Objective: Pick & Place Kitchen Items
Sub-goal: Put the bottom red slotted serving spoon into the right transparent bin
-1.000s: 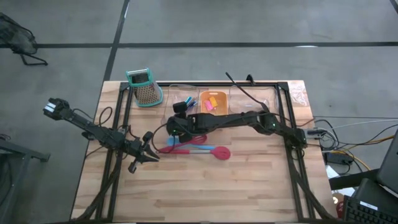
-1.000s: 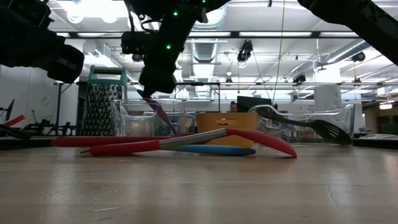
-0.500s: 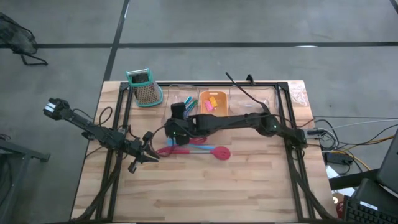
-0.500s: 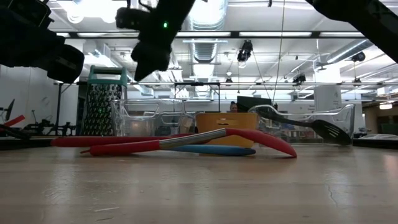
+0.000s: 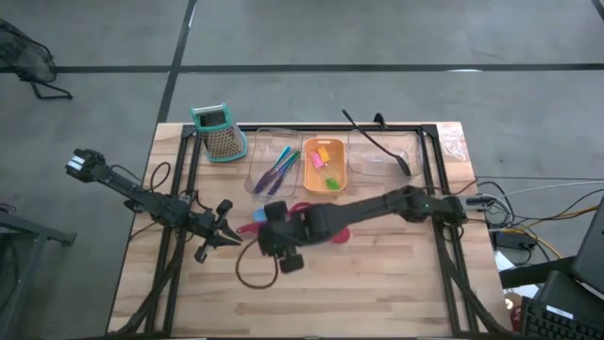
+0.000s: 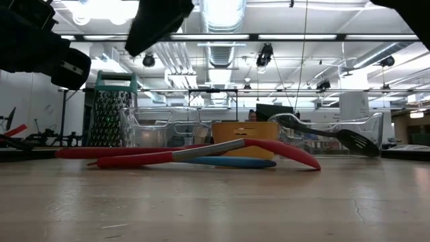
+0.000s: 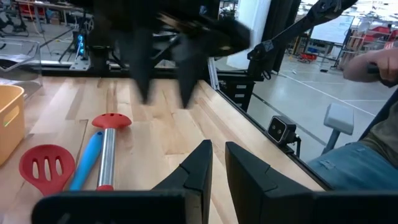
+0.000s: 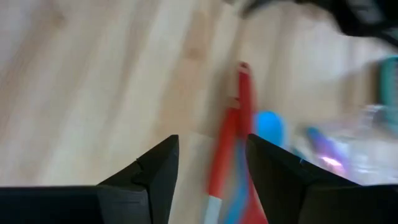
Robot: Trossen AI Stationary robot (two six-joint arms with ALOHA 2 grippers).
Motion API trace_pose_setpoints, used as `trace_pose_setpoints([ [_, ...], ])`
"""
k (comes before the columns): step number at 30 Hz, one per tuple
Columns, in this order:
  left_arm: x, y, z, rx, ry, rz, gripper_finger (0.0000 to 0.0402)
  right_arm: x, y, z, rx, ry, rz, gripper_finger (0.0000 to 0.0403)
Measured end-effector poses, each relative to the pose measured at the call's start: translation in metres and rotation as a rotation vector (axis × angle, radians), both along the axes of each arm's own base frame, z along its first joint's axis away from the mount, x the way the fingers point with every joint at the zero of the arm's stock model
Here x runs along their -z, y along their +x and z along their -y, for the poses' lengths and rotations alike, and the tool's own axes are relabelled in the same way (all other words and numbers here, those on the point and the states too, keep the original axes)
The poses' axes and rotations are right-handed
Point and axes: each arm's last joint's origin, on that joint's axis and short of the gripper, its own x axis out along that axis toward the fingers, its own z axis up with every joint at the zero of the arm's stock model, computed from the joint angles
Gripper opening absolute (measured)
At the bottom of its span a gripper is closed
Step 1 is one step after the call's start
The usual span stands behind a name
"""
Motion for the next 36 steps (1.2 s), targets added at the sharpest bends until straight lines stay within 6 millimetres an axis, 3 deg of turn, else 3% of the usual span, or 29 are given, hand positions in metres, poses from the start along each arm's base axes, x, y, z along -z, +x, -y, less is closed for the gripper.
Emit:
trace_pose_setpoints([
  [3, 0.0, 0.0, 0.0, 0.0, 0.0, 0.0, 0.0051, 0.009, 0.0, -0.016, -0.003, 0.054, -0.016, 0.0176],
  [8, 0.0, 0.0, 0.0, 0.0, 0.0, 0.0, 0.0051, 0.029, -0.005, -0.031, -0.015, -0.005, -0.088, 0.0163],
  [22, 0.0, 0.0, 0.0, 0.0, 0.0, 0.0, 0.0051, 0.087, -0.02, -0.022, 0.011, -0.141, -0.272, 0.0116],
  [28, 0.0, 0.0, 0.0, 0.0, 0.0, 0.0, 0.0051, 0.085, -0.026, -0.015, -0.016, -0.157, -0.27, 0.0097],
  [36, 0.0, 0.0, 0.0, 0.0, 0.0, 0.0, 0.0051, 0.067, -0.031, -0.001, 0.002, -0.127, -0.184, 0.0081],
])
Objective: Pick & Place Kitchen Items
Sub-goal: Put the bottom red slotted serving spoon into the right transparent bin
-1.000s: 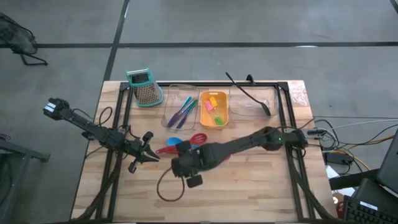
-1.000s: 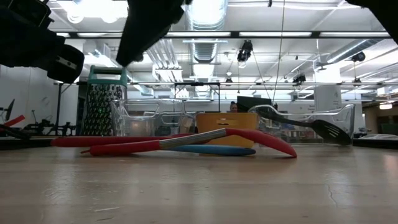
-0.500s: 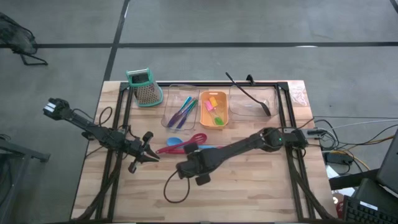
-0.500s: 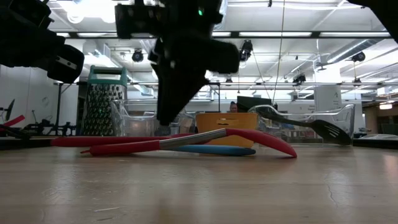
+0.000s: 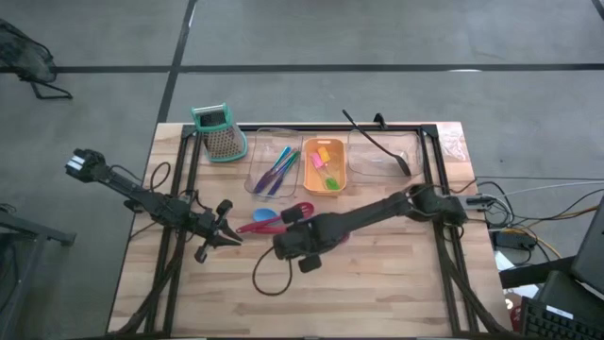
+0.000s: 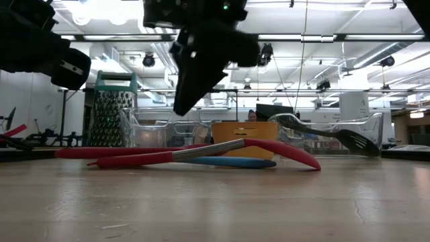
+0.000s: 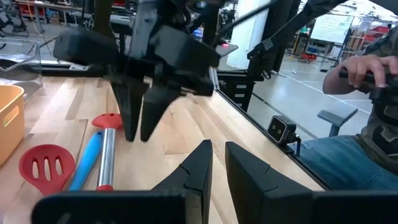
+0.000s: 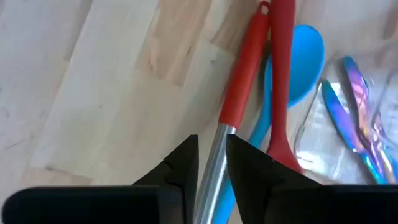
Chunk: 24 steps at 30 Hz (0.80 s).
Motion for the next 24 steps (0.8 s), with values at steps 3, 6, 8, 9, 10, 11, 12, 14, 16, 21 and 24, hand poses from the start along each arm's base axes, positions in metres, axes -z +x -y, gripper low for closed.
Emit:
trace_pose_setpoints([
  [3, 0.0, 0.0, 0.0, 0.0, 0.0, 0.0, 0.0051, -0.004, -0.011, 0.006, 0.039, 0.011, -0.006, 0.0077],
  [6, 0.0, 0.0, 0.0, 0.0, 0.0, -0.001, 0.0051, -0.009, -0.025, 0.013, 0.076, 0.025, 0.001, 0.0071],
  [8, 0.0, 0.0, 0.0, 0.0, 0.0, -0.001, 0.0051, -0.016, -0.036, 0.015, 0.096, 0.041, 0.029, 0.0067],
  [9, 0.0, 0.0, 0.0, 0.0, 0.0, -0.001, 0.0051, -0.02, -0.043, 0.016, 0.103, 0.053, 0.051, 0.0064],
  [10, 0.0, 0.0, 0.0, 0.0, 0.0, -0.001, 0.0051, -0.023, -0.05, 0.016, 0.106, 0.065, 0.07, 0.0062],
  [11, 0.0, 0.0, 0.0, 0.0, 0.0, -0.001, 0.0051, -0.027, -0.057, 0.015, 0.105, 0.086, 0.101, 0.006],
  [12, 0.0, 0.0, 0.0, 0.0, 0.0, -0.001, 0.0051, -0.03, -0.063, 0.014, 0.101, 0.117, 0.138, 0.0058],
  [14, 0.0, 0.0, 0.0, 0.0, 0.0, -0.001, 0.0051, -0.035, -0.075, 0.012, 0.078, 0.199, 0.212, 0.0057],
  [16, 0.0, 0.0, 0.0, 0.0, 0.0, -0.001, 0.0051, -0.037, -0.087, 0.011, 0.063, 0.266, 0.285, 0.0058],
  [21, 0.0, 0.0, 0.0, 0.0, 0.0, -0.001, 0.0051, -0.027, -0.113, 0.016, 0.048, 0.308, 0.413, 0.0069],
  [24, 0.0, 0.0, 0.0, 0.0, 0.0, -0.001, 0.0051, -0.019, -0.125, 0.021, 0.04, 0.322, 0.473, 0.0075],
])
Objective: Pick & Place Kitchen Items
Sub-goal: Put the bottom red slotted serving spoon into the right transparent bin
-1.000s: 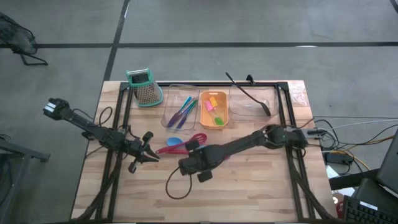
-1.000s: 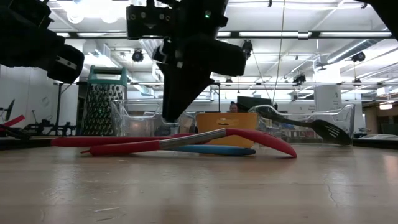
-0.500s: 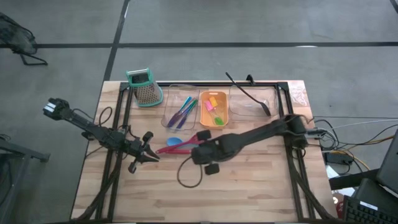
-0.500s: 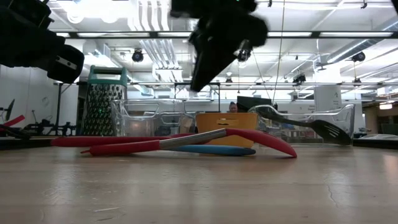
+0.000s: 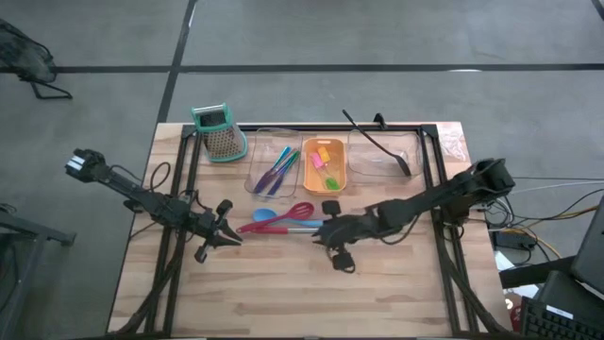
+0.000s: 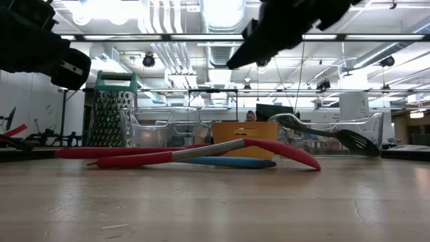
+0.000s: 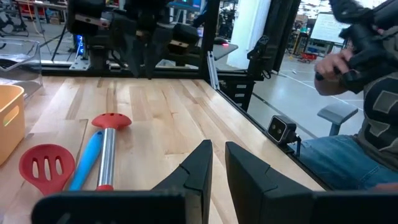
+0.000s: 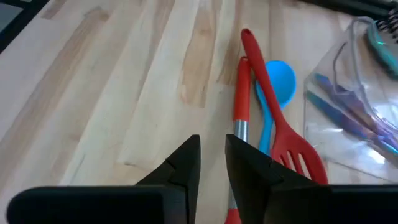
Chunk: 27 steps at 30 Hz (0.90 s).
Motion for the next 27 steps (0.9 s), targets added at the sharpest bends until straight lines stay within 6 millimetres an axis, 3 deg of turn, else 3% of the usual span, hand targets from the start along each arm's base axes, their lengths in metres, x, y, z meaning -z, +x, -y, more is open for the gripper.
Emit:
trace_pose_setpoints([
  [6, 0.0, 0.0, 0.0, 0.0, 0.001, -0.001, 0.0051, 0.015, -0.017, 0.007, -0.028, -0.028, 0.087, 0.0086],
  [13, 0.0, 0.0, 0.0, 0.0, 0.001, -0.002, 0.0051, 0.028, -0.021, 0.022, 0.021, -0.11, 0.143, 0.0097],
  [20, 0.0, 0.0, 0.0, 0.0, 0.001, -0.002, 0.0051, 0.029, -0.018, 0.044, 0.157, -0.069, 0.16, 0.0116],
  [27, 0.0, 0.0, 0.0, 0.0, 0.001, -0.002, 0.0051, 0.026, -0.016, 0.044, 0.191, -0.014, 0.173, 0.0151],
])
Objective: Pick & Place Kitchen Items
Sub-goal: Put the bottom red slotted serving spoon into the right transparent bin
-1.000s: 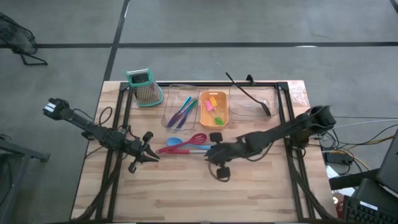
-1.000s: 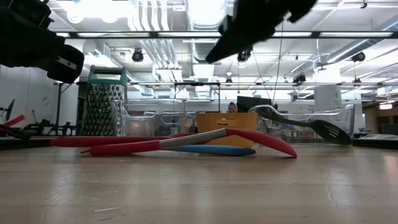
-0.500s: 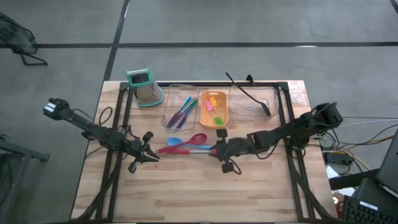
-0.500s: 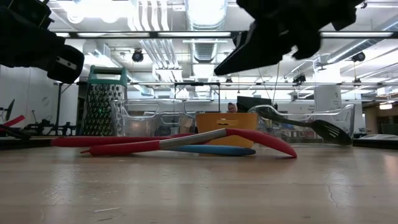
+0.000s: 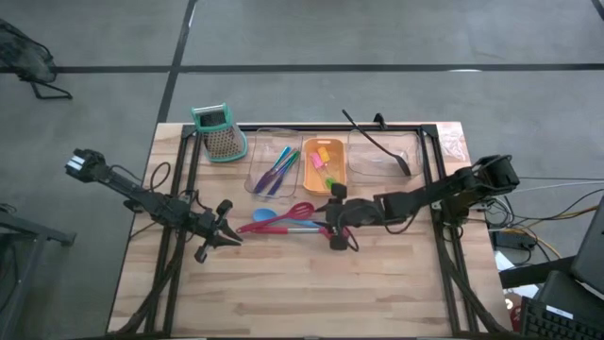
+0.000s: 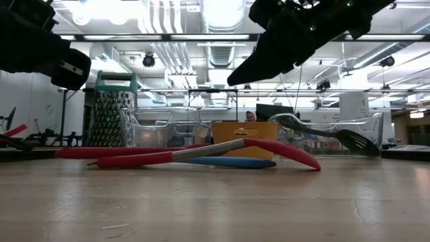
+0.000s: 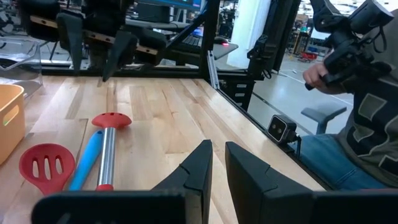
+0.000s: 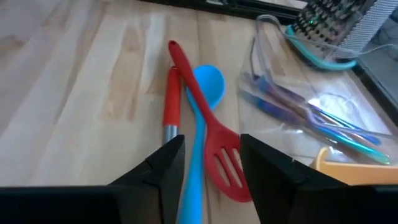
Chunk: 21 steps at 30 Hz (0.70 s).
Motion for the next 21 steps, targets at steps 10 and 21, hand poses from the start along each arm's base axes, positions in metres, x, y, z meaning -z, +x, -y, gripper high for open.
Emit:
trace_pose_setpoints([
  [10, 0.0, 0.0, 0.0, 0.0, 0.0, 0.0, 0.0051, 0.001, 0.001, 0.014, 0.016, -0.066, -0.015, 0.0197],
  [21, 0.0, 0.0, 0.0, 0.0, 0.0, 0.0, 0.0051, 0.014, -0.006, 0.023, -0.004, -0.133, -0.071, 0.0217],
])
